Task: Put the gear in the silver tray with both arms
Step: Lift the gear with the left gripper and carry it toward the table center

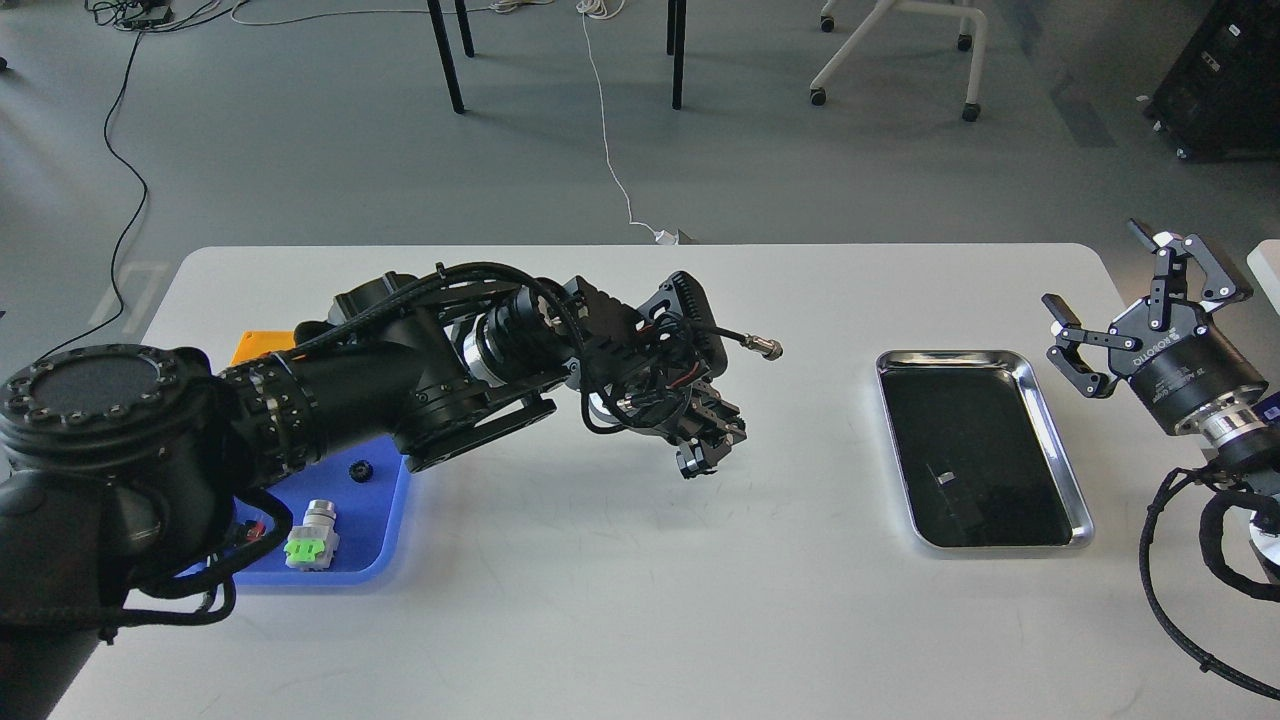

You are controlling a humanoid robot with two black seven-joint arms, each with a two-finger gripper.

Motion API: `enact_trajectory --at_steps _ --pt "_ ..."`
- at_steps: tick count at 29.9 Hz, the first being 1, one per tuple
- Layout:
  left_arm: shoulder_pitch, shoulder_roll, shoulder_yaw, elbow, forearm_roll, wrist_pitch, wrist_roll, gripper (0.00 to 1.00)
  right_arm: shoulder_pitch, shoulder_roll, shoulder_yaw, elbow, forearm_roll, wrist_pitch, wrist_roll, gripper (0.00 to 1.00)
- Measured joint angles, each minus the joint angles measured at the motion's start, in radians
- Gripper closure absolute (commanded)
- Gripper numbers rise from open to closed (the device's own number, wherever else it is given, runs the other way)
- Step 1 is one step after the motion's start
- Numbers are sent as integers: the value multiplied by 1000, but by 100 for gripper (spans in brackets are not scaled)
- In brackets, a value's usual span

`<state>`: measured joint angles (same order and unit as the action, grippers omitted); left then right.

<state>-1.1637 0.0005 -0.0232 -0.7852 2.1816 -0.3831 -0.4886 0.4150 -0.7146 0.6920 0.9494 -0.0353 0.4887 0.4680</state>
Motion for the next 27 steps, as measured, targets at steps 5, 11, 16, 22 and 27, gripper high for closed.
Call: enact_trajectory --at_steps 5,11,16,22,27 --pt "16 -1 0 44 0 2 0 83 -2 0 -1 0 0 0 0 0" --pt "50 -1 0 49 0 2 0 83 -2 0 -2 0 0 0 0 0" --pt "64 -1 0 39 0 1 0 82 -4 0 -2 -1 0 0 0 0" --pt "65 -1 32 38 0 1 0 81 -4 0 -2 -2 0 0 0 0" --pt "63 -1 49 38 0 1 0 81 -7 0 -3 -3 -1 0 0 0"
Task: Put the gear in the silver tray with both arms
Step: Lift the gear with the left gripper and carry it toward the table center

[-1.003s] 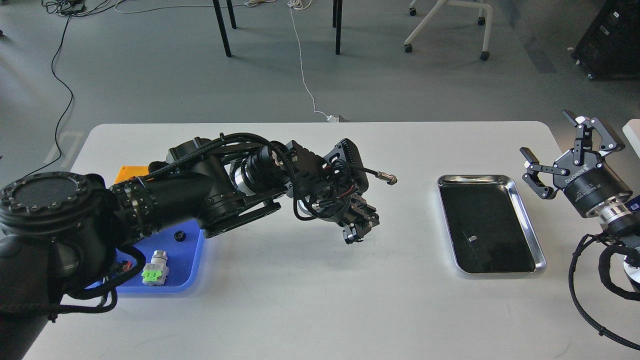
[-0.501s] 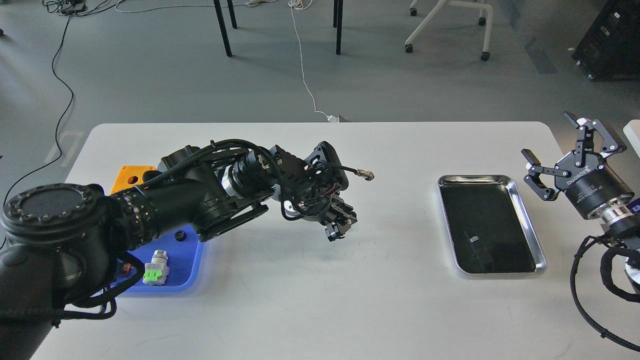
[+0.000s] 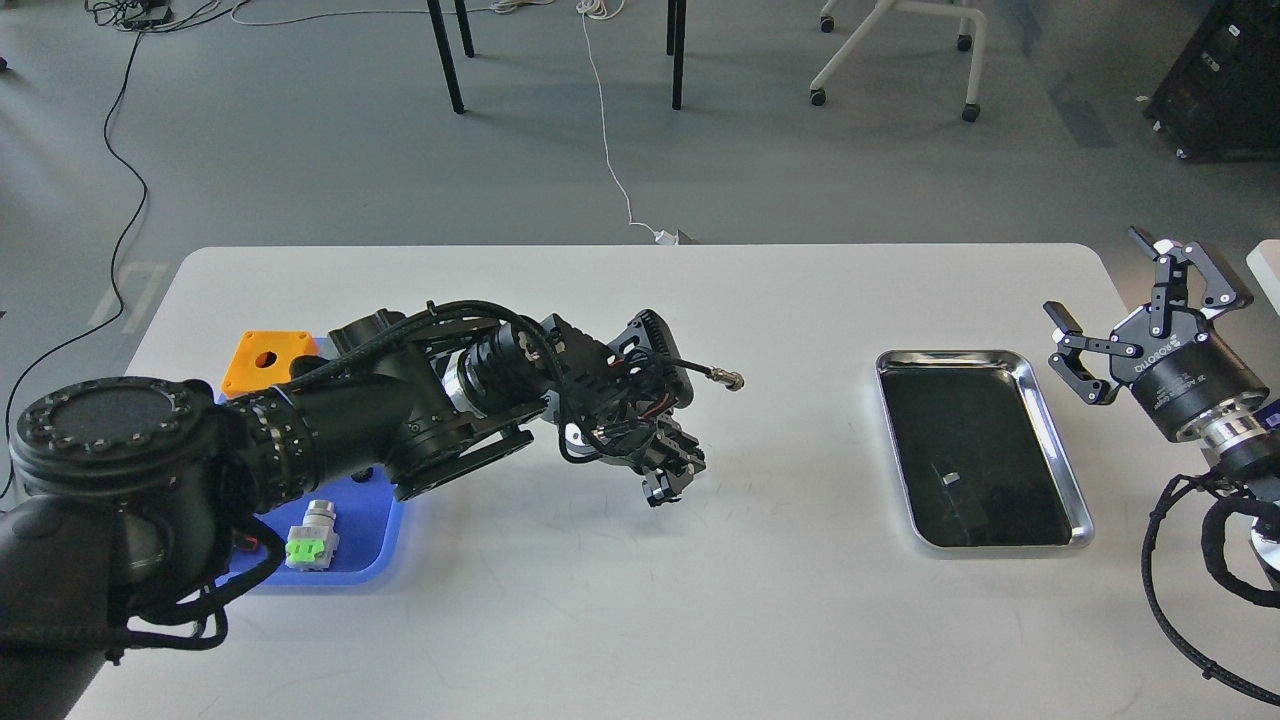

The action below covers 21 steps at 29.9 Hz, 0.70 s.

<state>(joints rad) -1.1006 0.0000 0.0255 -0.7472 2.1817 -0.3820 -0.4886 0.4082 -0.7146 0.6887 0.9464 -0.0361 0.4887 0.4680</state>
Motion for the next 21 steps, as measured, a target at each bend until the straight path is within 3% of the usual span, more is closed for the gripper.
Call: enact_trajectory --at_steps 21 --pt "0 0 -1 -64 0 -3 0 80 -11 1 0 0 1 0 0 0"
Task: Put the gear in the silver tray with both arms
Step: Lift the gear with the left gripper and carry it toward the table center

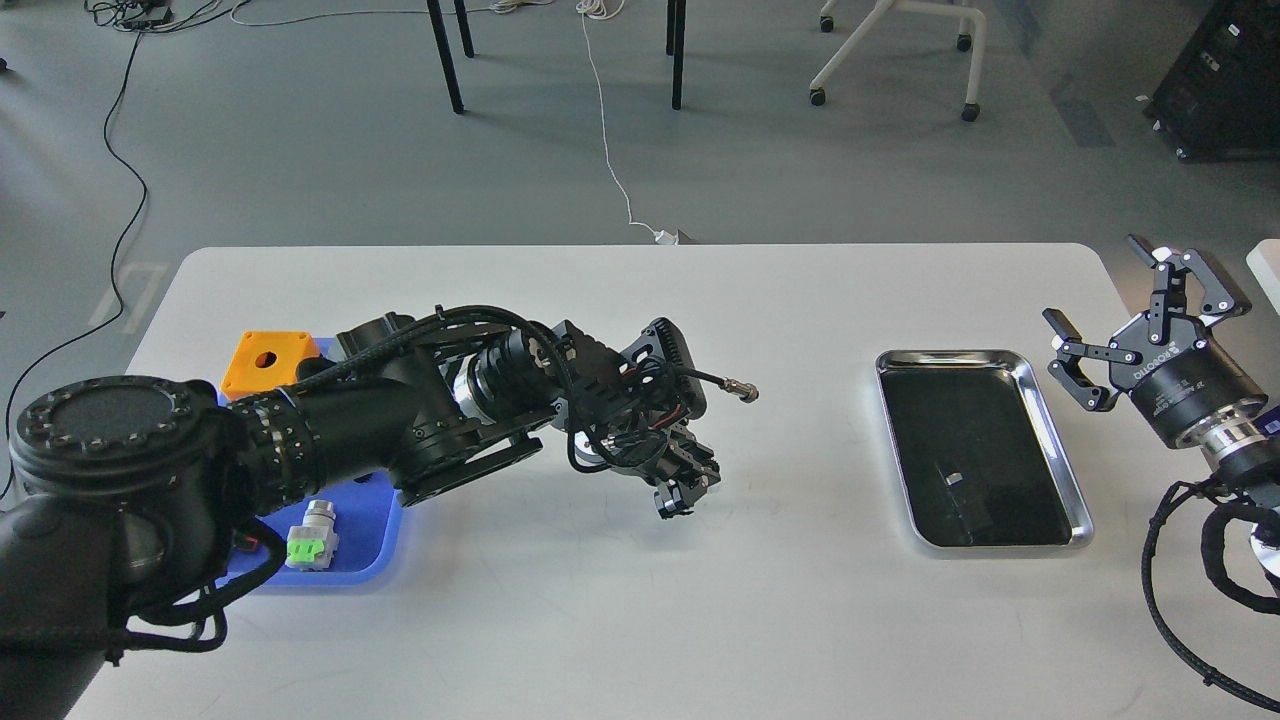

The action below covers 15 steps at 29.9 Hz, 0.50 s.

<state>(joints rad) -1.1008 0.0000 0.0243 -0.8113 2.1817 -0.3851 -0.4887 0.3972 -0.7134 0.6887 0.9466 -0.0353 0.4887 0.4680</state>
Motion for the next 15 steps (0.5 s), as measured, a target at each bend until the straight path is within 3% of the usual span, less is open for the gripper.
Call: enact_trajectory --at_steps 10,12,15 --pt "8 0 46 -20 0 1 0 73 0 0 0 0 0 0 0 0" --pt "16 0 57 -20 0 4 0 67 0 0 0 0 0 0 0 0" --pt "21 0 60 -20 0 4 0 42 0 0 0 0 0 0 0 0"
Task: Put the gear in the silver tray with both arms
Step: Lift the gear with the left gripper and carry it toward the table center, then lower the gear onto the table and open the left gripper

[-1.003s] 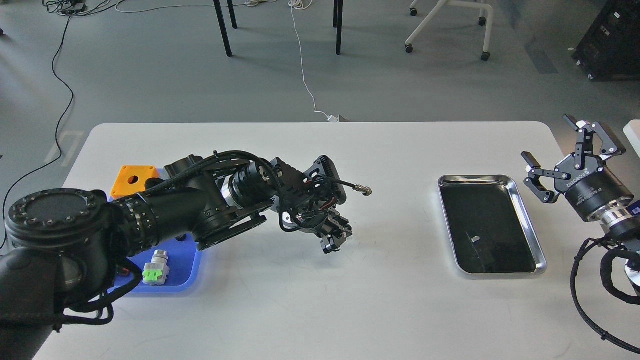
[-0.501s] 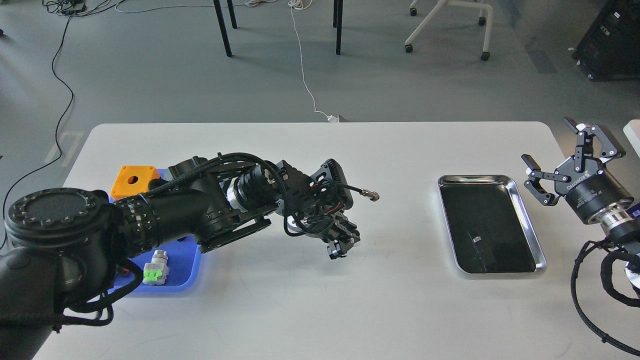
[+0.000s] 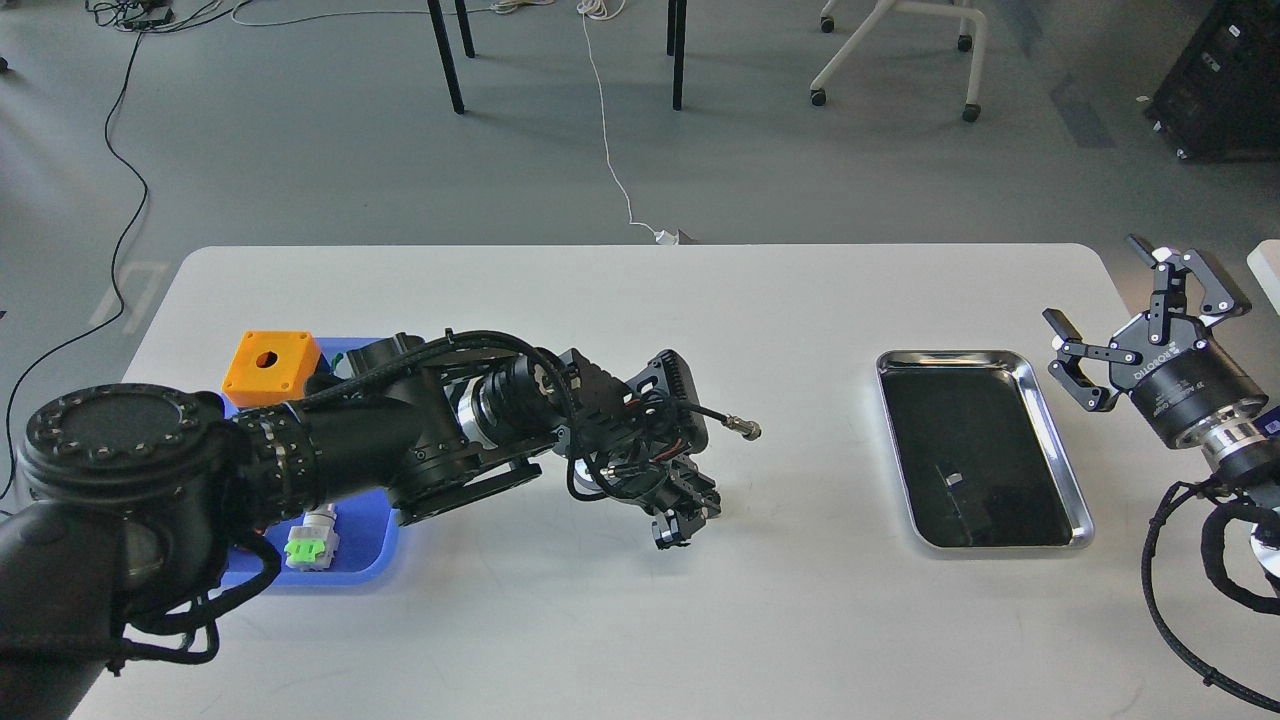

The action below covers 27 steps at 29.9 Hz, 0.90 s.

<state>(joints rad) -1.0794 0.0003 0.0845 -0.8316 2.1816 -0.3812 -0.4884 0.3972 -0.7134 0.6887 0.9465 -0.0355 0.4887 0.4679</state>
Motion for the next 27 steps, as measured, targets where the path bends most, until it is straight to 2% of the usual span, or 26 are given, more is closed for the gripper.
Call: enact_trajectory --at_steps 2,5,14,20,24,27 --pt "1 0 0 0 0 0 0 30 0 0 0 0 0 0 0 0" --pt "-3 0 -1 0 0 1 0 20 0 -1 0 0 0 0 0 0" --pt "-52 0 -22 -23 0 2 -1 6 0 -1 0 1 0 0 0 0" --pt "-94 0 -114 -100 -204 -5 0 3 0 -5 0 1 0 0 0 0" --pt "-99 2 -199 -138 -486 -8 0 3 0 -8 -1 5 -41 0 0 0" --pt "-76 71 -258 -159 -734 -6 0 3 4 -10 -1 16 -120 0 0 0"
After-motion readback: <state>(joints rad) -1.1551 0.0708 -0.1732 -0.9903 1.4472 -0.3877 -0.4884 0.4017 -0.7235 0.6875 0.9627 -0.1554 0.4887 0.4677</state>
